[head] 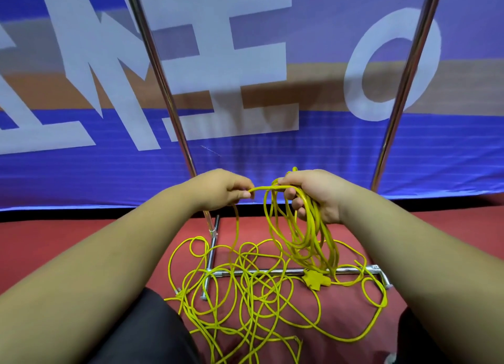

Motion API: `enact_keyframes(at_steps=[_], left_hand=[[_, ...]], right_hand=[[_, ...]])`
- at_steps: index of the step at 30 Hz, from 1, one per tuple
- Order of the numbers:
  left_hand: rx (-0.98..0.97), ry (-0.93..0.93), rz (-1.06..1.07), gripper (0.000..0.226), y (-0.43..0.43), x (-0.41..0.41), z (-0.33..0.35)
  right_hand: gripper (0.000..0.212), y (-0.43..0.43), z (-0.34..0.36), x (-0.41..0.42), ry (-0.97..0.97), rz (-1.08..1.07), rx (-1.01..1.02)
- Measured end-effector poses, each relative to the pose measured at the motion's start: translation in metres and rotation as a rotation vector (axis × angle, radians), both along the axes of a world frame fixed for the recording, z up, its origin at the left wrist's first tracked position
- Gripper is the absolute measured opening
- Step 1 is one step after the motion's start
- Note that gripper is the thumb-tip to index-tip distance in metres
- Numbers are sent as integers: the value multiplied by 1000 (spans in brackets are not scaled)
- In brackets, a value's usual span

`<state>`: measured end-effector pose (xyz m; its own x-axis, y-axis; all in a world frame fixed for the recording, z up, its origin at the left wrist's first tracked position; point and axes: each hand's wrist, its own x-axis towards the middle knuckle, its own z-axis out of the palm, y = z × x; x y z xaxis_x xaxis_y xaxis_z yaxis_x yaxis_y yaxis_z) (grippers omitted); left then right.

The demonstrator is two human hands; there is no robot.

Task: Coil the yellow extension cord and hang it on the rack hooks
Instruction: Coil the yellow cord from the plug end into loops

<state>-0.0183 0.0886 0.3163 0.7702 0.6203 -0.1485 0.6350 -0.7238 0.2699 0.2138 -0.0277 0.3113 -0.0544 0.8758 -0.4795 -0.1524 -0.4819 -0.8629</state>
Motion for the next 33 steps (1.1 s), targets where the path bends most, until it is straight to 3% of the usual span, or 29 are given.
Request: enact_keyframes(at_steps=[5,8,11,15,22,27,33], left_hand=[[86,-167,-169,18,-9,17,8],[81,-168,-154,22,-10,21,11],[32,18,-66,31,-2,16,9],[-120,340,2,11,16,-5,-9],[-131,452,165,12,37,-43,-22],[50,191,233,3,43,-44,-11],[336,-44,306,33,34,-27,9]], right_hand=[[26,-1,0,4,4,78,-5],[24,-1,1,4,33,110,9],[20,0,3,3,14,116,9],[17,0,8,6,-31,132,53],[17,-4,14,24,-23,211,58],[26,-7,10,29,-39,313,1],[32,-5,1,22,-78,400,-7]])
